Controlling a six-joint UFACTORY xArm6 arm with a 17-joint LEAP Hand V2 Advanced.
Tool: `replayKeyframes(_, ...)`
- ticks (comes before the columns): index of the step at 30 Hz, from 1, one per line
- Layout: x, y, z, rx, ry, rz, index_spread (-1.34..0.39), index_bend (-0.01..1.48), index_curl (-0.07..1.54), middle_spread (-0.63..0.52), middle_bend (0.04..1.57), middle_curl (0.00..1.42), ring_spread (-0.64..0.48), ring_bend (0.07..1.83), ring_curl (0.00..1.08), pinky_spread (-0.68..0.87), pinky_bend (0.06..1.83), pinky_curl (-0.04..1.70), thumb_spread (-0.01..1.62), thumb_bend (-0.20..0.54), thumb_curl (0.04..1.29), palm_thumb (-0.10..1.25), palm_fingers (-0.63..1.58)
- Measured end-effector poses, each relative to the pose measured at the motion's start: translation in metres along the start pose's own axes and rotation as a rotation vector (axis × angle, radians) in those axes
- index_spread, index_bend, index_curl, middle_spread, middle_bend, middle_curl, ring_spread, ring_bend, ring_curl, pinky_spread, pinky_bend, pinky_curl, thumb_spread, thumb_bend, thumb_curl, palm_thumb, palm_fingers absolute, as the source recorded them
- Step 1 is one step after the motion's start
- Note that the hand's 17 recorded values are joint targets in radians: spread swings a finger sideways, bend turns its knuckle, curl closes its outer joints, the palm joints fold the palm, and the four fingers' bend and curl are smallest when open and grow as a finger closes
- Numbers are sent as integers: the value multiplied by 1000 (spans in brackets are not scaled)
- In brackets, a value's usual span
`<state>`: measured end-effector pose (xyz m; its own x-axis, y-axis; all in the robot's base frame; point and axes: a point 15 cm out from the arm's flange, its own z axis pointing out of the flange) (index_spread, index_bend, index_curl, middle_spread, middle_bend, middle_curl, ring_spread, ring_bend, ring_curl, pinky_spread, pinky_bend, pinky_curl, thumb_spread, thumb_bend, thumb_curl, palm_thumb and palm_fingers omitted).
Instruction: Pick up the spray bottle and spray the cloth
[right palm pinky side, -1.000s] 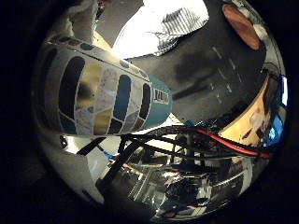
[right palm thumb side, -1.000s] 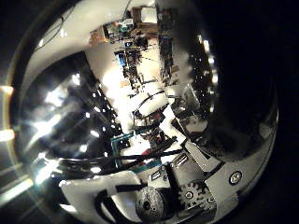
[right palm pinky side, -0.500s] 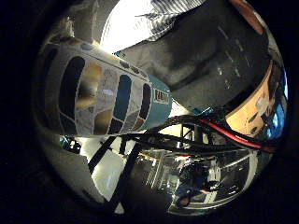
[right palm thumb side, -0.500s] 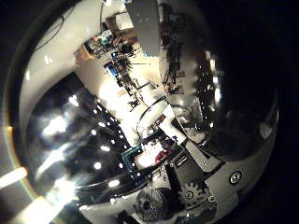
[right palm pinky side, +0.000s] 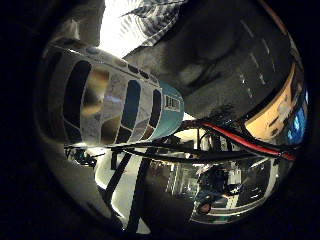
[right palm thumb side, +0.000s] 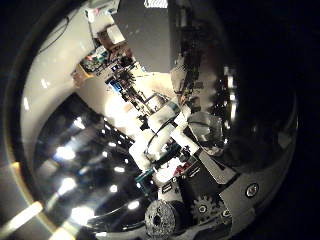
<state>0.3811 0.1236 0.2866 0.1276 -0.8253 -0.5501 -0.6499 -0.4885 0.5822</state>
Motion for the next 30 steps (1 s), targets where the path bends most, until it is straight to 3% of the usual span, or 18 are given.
replayKeyframes(16, -22, 27, -22, 87, 43, -33, -220, 1166, 725, -114, 1359, 636, -177, 1477, 602, -217, 1026, 1278, 969, -15, 765, 980, 1186)
replayKeyframes(30, -9, -19, -15, 129, 59, -29, -222, 1162, 726, -114, 1361, 637, -169, 1478, 602, -217, 1033, 1283, 957, -15, 776, 989, 1184)
